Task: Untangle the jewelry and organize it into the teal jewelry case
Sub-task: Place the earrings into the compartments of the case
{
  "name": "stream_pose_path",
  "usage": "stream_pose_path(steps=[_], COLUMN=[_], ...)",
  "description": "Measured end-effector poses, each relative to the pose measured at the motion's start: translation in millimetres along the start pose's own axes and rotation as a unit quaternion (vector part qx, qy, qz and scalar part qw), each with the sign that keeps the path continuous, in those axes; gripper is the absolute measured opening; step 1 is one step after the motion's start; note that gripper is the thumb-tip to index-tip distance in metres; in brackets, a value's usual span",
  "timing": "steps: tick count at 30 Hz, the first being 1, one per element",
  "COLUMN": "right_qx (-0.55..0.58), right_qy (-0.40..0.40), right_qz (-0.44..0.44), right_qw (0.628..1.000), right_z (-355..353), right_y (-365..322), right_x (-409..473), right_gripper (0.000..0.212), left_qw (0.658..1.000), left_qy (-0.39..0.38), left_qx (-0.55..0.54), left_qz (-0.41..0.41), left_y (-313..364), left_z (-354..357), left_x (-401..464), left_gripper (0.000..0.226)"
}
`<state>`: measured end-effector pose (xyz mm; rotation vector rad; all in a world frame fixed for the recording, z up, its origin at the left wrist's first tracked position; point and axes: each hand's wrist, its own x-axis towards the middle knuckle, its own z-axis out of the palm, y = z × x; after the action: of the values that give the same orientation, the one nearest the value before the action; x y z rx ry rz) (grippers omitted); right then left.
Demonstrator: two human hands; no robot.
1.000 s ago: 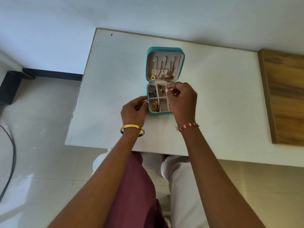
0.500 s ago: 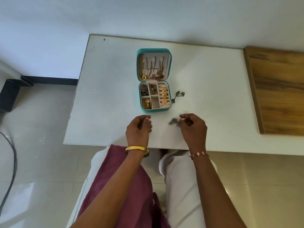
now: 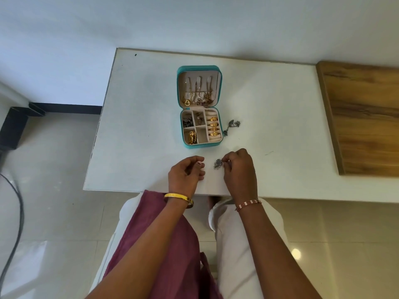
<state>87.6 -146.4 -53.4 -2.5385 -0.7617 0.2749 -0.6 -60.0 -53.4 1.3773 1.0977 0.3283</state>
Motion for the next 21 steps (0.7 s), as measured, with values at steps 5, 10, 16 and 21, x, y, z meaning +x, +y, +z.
stream_pose_path(steps=[5, 10, 16, 21], right_qx=[0.023, 0.045, 0.060, 0.113], right_qy=[-0.026, -0.036, -0.024, -0.008], right_qz=[-0.077, -0.116, -0.122, -0.099], right_qw=[0.996, 0.992, 0.990, 0.989], right_z=[-0.5, 4.6, 5.2, 5.6], right_y=[-10.4, -16.9, -17.8, -19.2], right_x=[-4.2, -8.7, -7.4, -8.7], right_gripper=[0.013, 0.012, 0.012, 0.009], left_qw=[1.000, 0.998, 0.996, 0.992], left_qy=[-0.017, -0.041, -0.054, -0.083], left_qx=[-0.004, 0.027, 0.051, 0.082], left_qz=[0.019, 0.041, 0.047, 0.050], left_y=[0.2, 1.8, 2.5, 1.3], left_z=[-2.8, -4.5, -5.5, -7.9], left_x=[-0.6, -1.0, -0.2, 3.3], left_gripper=[0.026, 0.027, 0.023, 0.023])
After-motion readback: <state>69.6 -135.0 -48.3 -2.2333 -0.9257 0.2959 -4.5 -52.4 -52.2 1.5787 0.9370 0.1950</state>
